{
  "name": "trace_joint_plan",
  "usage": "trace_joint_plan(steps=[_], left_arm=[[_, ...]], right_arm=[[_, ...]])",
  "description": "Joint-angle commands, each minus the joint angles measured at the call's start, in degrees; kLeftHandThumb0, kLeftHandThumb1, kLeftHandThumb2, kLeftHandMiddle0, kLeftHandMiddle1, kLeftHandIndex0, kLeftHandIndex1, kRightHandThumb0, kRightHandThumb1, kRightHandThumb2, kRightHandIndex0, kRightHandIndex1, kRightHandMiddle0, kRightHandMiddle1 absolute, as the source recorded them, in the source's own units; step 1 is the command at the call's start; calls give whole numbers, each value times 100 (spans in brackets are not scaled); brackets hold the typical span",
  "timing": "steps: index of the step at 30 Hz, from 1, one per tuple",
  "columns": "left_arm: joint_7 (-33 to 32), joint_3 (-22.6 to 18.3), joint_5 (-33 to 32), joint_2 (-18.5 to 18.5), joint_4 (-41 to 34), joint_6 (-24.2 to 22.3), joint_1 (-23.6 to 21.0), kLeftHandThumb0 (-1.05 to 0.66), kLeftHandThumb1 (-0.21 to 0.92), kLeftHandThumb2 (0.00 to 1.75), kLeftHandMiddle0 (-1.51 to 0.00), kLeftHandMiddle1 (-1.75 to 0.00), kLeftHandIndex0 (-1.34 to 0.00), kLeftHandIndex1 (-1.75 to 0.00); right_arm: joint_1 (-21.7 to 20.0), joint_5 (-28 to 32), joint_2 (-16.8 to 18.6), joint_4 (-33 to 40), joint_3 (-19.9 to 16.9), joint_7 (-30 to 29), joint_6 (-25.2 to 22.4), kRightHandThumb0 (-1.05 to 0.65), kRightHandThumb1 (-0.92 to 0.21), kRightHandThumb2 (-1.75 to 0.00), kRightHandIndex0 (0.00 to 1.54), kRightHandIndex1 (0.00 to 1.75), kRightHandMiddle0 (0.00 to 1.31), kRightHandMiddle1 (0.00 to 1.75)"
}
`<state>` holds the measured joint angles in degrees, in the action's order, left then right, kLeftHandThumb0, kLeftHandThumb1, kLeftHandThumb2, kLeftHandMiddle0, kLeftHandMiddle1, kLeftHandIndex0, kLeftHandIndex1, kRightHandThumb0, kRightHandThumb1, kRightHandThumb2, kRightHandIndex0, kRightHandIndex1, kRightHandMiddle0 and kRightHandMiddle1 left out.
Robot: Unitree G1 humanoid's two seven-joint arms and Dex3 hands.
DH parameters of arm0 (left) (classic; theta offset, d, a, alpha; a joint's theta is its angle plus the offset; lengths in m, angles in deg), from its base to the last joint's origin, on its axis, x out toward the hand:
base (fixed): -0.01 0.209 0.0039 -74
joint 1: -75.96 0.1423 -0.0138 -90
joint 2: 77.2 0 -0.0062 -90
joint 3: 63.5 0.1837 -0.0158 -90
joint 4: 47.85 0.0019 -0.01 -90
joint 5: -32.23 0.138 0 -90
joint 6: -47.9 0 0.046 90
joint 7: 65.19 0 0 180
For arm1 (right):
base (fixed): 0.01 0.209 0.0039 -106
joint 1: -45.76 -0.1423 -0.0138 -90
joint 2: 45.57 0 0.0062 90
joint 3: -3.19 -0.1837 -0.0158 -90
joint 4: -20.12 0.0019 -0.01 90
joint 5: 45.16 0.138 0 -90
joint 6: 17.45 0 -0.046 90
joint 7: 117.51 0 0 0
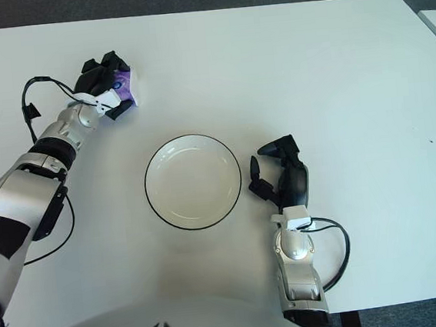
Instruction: Put the tissue paper into the plate.
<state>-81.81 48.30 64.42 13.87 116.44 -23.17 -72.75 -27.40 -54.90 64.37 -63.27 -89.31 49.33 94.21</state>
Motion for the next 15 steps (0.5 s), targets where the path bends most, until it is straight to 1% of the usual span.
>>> trace_joint_plan(steps=[1, 7, 15], left_arm=[[297, 278, 262, -277, 454, -169, 976, -3, 6, 159, -74, -175, -65, -170], [-4, 338, 280, -283, 446, -148, 1027, -1, 2, 163, -78, -175, -69, -166], [-272, 391, 282, -300, 443, -125, 1090, 0, -2, 167, -82, -175, -70, -166]], right_arm=[[363, 90, 5, -231, -52, 44, -239, -42, -53, -106, 49, 158, 44, 175], [394, 86, -2, -214, -47, 60, -215, -42, -53, -106, 50, 158, 44, 175], [429, 75, -3, -175, -49, 72, -233, -42, -53, -106, 52, 158, 44, 175]])
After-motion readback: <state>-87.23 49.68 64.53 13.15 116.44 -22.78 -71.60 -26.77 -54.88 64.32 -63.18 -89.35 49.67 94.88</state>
